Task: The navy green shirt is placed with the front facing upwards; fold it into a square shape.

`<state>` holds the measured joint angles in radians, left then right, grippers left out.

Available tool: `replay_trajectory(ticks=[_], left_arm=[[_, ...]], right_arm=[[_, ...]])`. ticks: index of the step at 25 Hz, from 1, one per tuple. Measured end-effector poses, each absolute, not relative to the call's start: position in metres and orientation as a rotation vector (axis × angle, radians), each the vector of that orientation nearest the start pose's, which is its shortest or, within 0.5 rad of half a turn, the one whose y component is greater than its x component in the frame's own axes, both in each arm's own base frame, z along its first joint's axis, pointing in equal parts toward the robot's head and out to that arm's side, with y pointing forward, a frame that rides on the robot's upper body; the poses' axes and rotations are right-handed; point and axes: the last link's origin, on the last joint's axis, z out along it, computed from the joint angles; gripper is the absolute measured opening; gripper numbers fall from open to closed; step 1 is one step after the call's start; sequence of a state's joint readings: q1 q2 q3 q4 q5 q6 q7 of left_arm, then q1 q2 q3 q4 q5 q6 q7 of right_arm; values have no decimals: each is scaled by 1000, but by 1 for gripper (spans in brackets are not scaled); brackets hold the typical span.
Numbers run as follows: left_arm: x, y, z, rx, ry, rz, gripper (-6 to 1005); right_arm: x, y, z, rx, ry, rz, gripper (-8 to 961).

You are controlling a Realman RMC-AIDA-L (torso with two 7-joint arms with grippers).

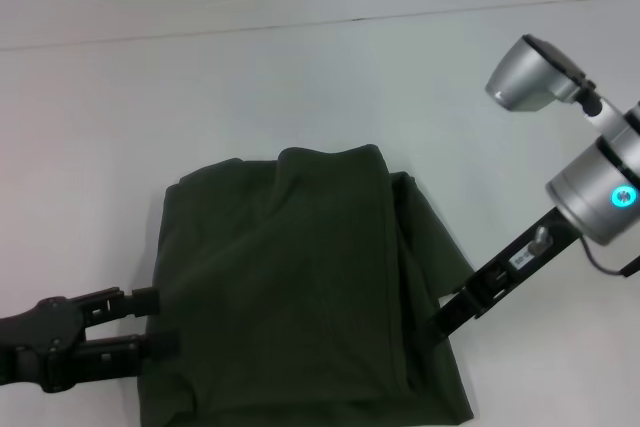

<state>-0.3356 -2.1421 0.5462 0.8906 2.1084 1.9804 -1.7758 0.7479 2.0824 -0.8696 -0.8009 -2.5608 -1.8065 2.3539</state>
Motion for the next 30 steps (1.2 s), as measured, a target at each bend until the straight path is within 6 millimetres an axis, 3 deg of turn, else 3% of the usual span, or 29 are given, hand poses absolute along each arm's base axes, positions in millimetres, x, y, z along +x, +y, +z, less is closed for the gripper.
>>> replay_trajectory(ticks=[6, 13, 30], left_arm=[[-282, 242, 31, -2740, -1218, -915, 904], [-282, 243, 33, -2728, -1214, -927, 904], [-283, 244, 32, -2711, -1229, -969, 904]], right_arm=[[227, 321, -26, -2865, 1671, -228, 383], [232, 316, -36, -2862, 1689, -271, 383], [231, 316, -46, -2866, 1700, -254, 382]])
